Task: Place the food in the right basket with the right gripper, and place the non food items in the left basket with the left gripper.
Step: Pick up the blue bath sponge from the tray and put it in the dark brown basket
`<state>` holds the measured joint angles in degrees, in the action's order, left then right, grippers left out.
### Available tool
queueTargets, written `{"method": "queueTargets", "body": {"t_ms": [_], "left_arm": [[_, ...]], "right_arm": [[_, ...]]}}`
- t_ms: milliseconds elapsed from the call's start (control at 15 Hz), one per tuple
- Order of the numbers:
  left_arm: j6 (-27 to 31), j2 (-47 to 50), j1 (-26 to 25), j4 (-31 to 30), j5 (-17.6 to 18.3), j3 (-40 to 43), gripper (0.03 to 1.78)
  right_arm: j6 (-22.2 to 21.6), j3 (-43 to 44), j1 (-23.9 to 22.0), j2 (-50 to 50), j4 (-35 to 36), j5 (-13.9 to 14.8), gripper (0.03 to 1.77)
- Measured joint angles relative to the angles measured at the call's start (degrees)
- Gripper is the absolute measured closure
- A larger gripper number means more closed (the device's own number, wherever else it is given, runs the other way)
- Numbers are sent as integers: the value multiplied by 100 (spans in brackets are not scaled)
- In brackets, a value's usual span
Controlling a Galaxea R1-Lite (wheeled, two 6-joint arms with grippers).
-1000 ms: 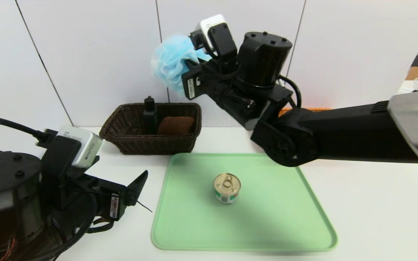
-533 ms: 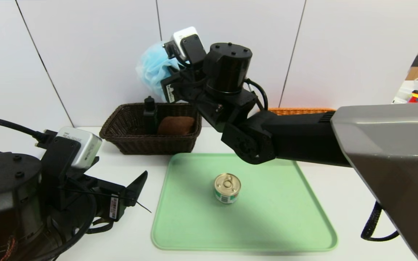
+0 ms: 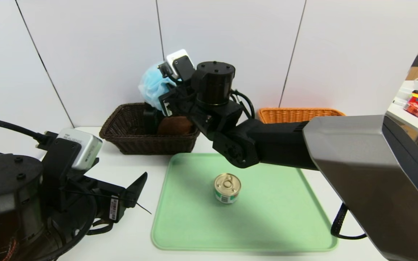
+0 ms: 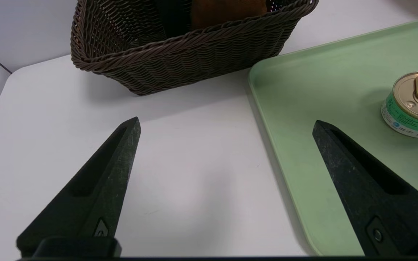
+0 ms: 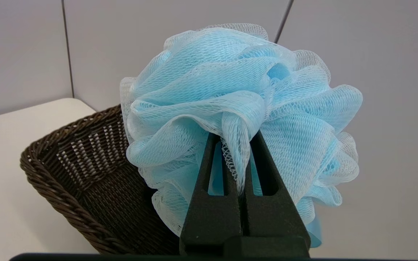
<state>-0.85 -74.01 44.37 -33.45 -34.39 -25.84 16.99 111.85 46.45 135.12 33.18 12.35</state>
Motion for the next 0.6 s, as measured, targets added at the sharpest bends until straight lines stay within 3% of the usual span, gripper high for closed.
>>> {"method": "queueTargets", "body": {"t_ms": [467,600], "left_arm": [[-16,-38,0,-1,7,2,12],[-22,-38,0,-1,7,10,12]], "right_arm": [[21,15,-41,18,-94,13,171],[48,13,-34,22,-83,16,132]]}}
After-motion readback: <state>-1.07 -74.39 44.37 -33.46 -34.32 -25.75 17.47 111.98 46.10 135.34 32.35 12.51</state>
